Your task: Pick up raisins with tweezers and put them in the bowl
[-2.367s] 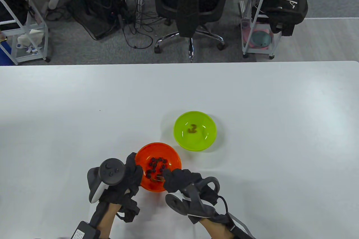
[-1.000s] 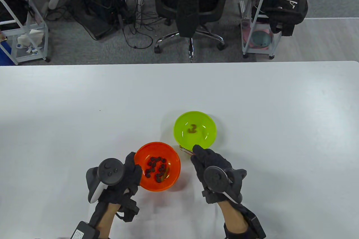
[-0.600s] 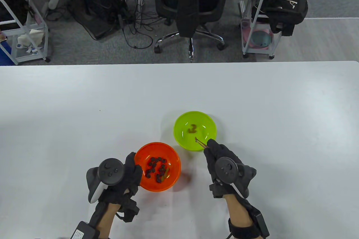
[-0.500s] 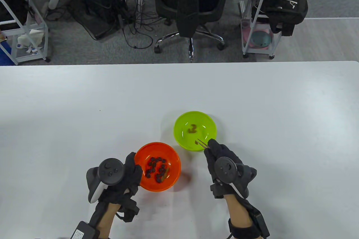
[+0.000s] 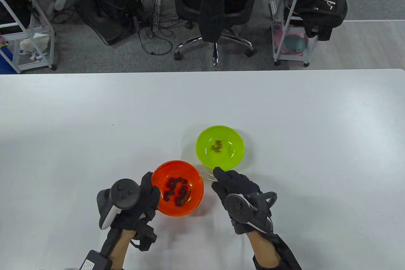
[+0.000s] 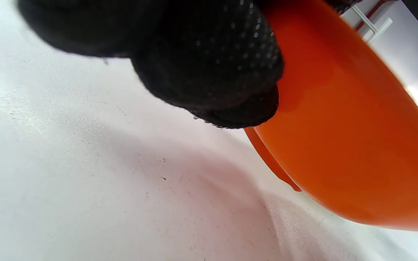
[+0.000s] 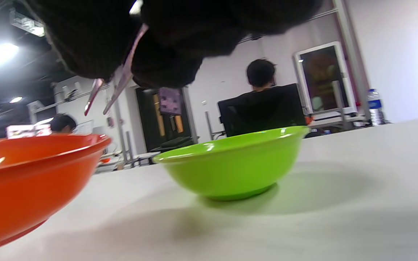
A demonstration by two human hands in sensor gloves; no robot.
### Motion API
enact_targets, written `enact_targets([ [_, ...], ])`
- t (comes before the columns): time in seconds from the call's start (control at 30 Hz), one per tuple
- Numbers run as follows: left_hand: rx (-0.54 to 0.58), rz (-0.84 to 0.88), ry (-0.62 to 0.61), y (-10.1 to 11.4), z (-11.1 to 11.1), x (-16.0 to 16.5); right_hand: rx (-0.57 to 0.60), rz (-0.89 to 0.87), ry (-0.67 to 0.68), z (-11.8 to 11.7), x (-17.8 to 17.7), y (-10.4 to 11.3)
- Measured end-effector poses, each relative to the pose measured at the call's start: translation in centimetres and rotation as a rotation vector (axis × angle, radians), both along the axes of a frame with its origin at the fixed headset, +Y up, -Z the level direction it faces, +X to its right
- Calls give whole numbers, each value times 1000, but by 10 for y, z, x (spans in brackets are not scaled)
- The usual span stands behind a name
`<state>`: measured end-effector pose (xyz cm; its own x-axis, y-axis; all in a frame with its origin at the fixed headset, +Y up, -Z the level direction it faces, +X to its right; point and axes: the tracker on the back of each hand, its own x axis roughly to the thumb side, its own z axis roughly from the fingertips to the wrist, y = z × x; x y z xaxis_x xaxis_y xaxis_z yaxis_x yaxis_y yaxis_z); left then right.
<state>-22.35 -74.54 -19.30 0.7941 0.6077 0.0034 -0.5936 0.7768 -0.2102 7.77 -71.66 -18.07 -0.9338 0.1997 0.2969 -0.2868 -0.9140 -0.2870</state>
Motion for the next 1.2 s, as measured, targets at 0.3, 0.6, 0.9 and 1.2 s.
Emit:
enact_targets([
  [0.3,3,-1,0,0,0,0,43,270,134,15,-37,5],
  [0.6,6,-3,2,0,0,-1,69,413,168,23,-60,6],
  [0.9,16,-8,-4,1,1,0,82,480,146,22,-65,5],
  [1.2,23,-22,-7,1,1,1,77,477,153,19,-65,2],
])
